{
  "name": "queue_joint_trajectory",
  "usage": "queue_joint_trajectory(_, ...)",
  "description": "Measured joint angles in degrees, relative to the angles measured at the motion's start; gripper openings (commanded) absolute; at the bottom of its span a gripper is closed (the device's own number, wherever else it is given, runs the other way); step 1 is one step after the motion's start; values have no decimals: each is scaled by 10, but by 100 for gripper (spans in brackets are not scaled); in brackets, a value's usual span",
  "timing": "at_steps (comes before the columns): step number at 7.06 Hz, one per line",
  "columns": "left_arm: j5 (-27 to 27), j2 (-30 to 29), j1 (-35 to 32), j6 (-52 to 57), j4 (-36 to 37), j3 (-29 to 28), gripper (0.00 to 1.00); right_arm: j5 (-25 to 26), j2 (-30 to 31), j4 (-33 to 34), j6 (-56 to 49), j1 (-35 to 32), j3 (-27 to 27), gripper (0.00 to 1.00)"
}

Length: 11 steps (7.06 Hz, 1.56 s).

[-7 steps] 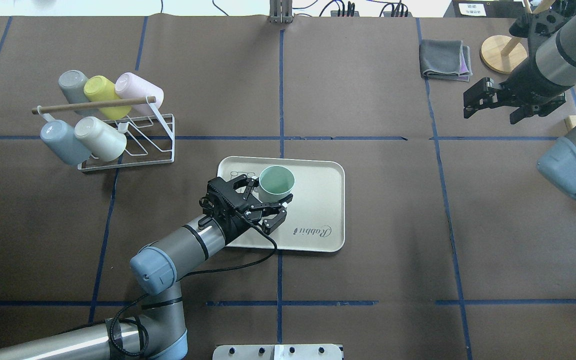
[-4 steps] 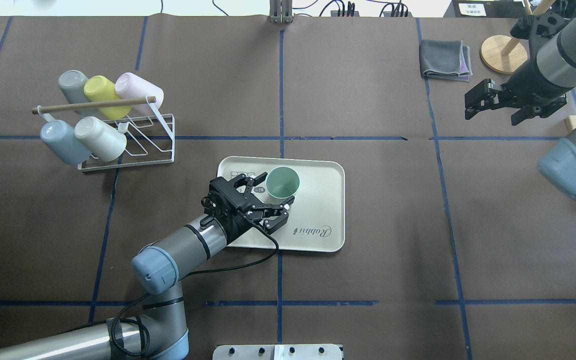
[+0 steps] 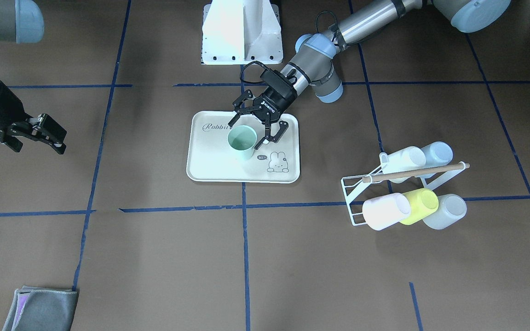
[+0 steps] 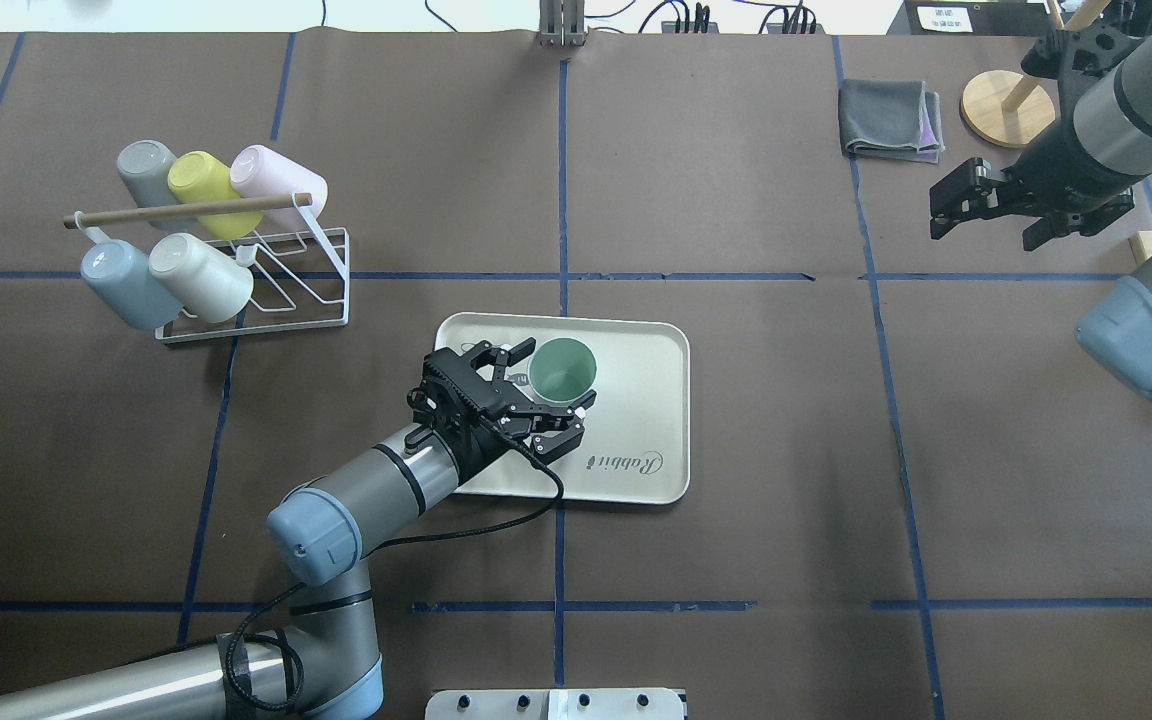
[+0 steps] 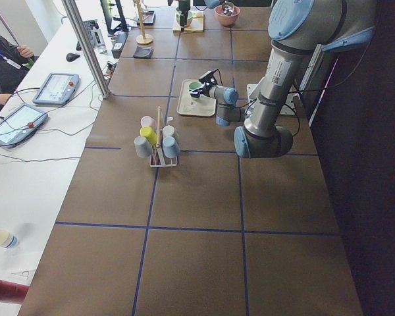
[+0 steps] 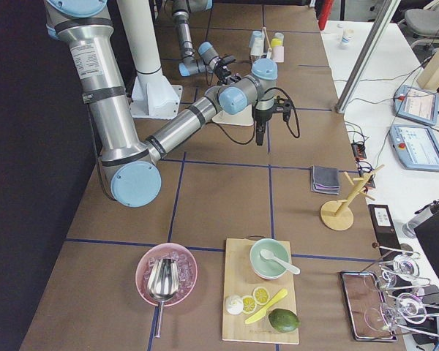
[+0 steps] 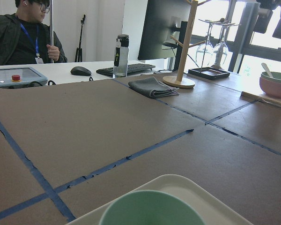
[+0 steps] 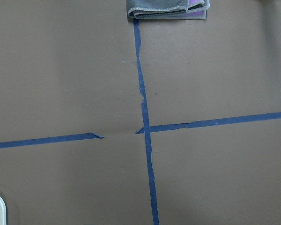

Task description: Pick up and place green cup on tray

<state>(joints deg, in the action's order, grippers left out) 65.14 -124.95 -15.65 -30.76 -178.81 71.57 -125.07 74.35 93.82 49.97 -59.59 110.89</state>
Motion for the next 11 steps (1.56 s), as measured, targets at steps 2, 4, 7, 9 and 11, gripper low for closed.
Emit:
queue_joint_trajectory(2,3,3,-5,-1,70,68,100,-1,-1,0,1,-1,4,100)
queue_joint_trajectory(4,7,8,-20,-2,217,191,100,-2,-2,0,2,-5,8,100)
queue_joint_trajectory(7,124,10,-111,-39,400,308,100,-5,-1,0,-1,-16,10,100)
queue_joint_trajectory(9,282,47,-230,-72,477,354,100,-21,1,0,-8,-37,9,100)
queue_joint_trajectory(11,510,114,-401,-72,519,359,100,-34,12,1,-48,-69,5,100)
